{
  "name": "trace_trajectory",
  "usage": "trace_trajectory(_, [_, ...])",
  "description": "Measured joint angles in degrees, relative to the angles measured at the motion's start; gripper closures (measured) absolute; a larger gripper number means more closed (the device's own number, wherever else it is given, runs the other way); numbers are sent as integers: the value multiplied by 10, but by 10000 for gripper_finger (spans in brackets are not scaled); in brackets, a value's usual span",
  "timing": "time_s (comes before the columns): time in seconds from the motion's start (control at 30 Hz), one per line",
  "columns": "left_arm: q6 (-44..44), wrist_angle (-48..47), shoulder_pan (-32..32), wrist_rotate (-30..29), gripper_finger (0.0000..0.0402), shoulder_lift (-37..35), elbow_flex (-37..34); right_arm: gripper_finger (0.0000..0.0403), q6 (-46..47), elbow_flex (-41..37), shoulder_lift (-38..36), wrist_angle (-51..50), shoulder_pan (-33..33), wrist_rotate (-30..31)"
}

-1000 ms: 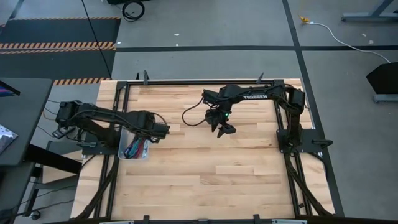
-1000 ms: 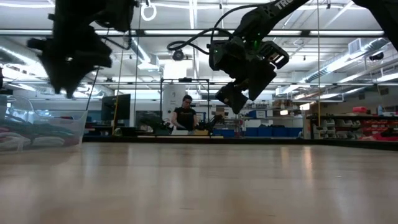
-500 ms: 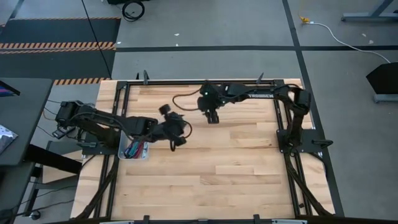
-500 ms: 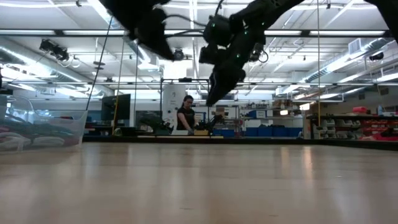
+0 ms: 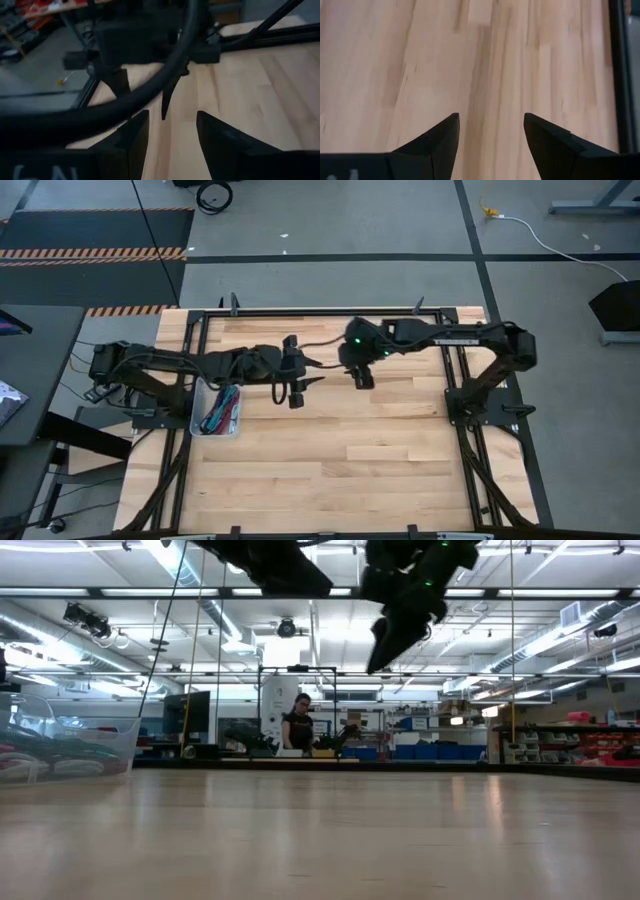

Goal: Pick and place USB-C Cables
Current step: Move the transparent bin to the center of the table

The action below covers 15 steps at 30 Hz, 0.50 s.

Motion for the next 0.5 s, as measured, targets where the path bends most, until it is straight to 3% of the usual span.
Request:
trace_trajectory(0.2, [5,9,12,-3,230,0,0,174,83,-104,-78,25,20,2])
trace_trajectory(0.3, [-9,-15,20,-38,230,0,0,174,117,-148,-112,71,40,6])
trace_trajectory(0.4, [-20,-106,23,-112,230,0,0,174,134,-178,-137,106,66,2])
trace_trajectory(0.5, [-52,-274,23,-187,230,0,0,174,151,-183,-152,108,88,0])
